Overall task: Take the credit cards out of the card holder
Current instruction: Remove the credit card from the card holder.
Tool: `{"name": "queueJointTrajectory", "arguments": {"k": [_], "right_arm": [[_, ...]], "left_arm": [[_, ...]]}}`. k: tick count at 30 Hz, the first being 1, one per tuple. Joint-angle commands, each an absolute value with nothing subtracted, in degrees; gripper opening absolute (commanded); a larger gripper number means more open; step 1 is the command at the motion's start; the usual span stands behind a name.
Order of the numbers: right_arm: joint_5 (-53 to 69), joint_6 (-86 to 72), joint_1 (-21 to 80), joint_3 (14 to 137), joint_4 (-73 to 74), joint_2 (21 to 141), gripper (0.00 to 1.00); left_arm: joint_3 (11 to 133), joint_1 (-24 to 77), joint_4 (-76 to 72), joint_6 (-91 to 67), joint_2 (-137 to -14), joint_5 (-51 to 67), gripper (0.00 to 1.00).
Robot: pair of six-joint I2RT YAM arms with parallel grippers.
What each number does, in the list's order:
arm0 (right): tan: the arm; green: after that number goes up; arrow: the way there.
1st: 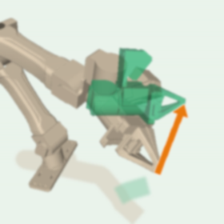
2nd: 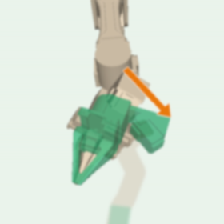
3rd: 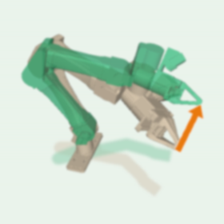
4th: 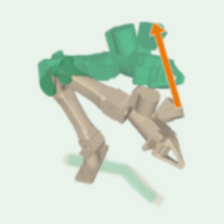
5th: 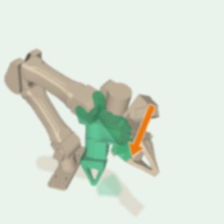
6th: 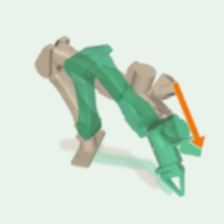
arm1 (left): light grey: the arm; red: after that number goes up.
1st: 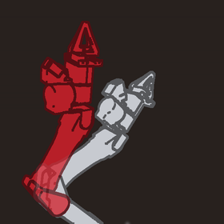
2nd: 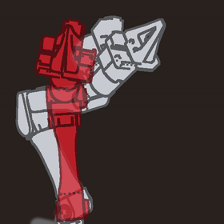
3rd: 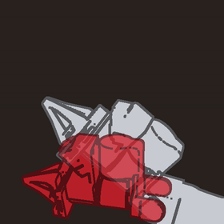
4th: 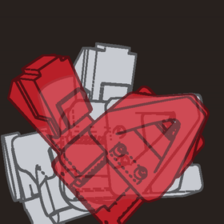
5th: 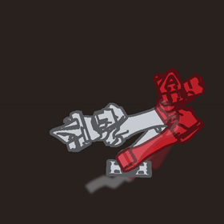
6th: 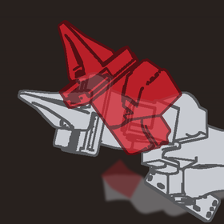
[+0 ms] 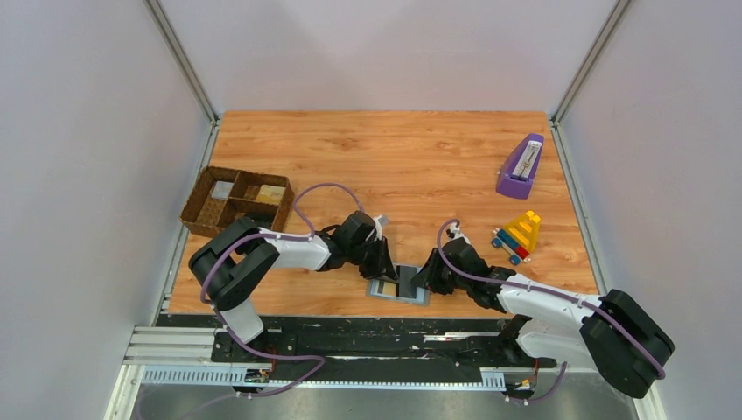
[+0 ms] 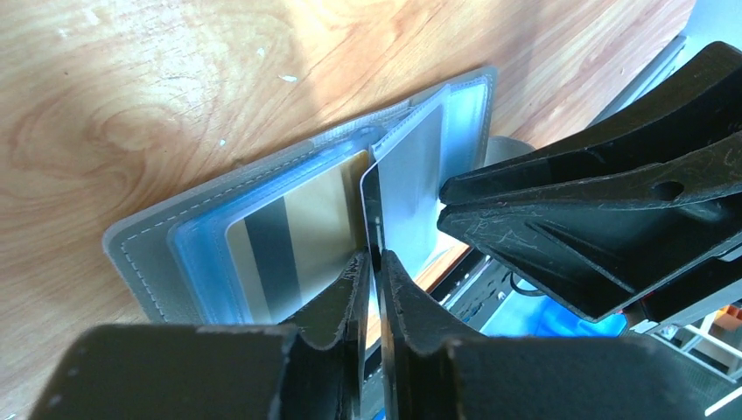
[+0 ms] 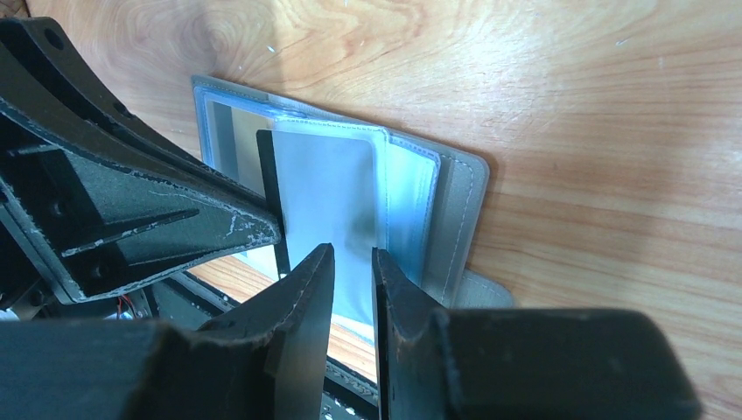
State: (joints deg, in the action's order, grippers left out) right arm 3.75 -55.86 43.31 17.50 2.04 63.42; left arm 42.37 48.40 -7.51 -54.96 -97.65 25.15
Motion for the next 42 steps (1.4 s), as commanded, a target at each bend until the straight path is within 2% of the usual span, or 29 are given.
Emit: {"name": "queueJointTrajectory", "arguments": {"k": [1, 2, 4, 20, 27, 31, 37, 42], "right_arm": [[1.32, -53.77, 42.78, 15.31, 7.82, 64.16, 0.24], [1.44, -53.72, 42.80, 15.34, 7.77, 64.24, 0.24], [1.44, -53.67, 42.67, 15.36, 7.80, 64.41, 0.24], [2.00, -52.62, 42.05, 15.86, 7.82, 63.89, 0.24], [3.70, -48.82, 42.05, 18.32, 9.01, 60.84, 0.28], [5.85, -43.02, 42.10, 20.59, 8.51, 57.80, 0.33], [5.14, -32.13, 43.19, 22.05, 4.13, 51.65, 0.34], [4.20, -21.73, 49.86, 18.95, -4.52, 46.35, 0.39]], "left_arm": [[42.38, 48.34, -5.79, -52.15, -95.36, 24.83, 0.13], [42.43, 48.34, -5.97, -52.09, -95.45, 25.26, 0.05], [42.41, 48.23, -6.37, -52.08, -95.87, 26.00, 0.00], [41.29, 45.61, -2.48, -49.25, -90.99, 25.49, 0.00], [40.77, 45.29, -0.29, -47.93, -88.58, 24.18, 0.00], [40.42, 45.26, 1.77, -47.75, -87.49, 24.01, 0.00], [40.07, 45.28, 1.92, -48.13, -86.42, 24.37, 0.00], [39.66, 44.93, 0.78, -49.12, -85.96, 25.18, 0.00]]}}
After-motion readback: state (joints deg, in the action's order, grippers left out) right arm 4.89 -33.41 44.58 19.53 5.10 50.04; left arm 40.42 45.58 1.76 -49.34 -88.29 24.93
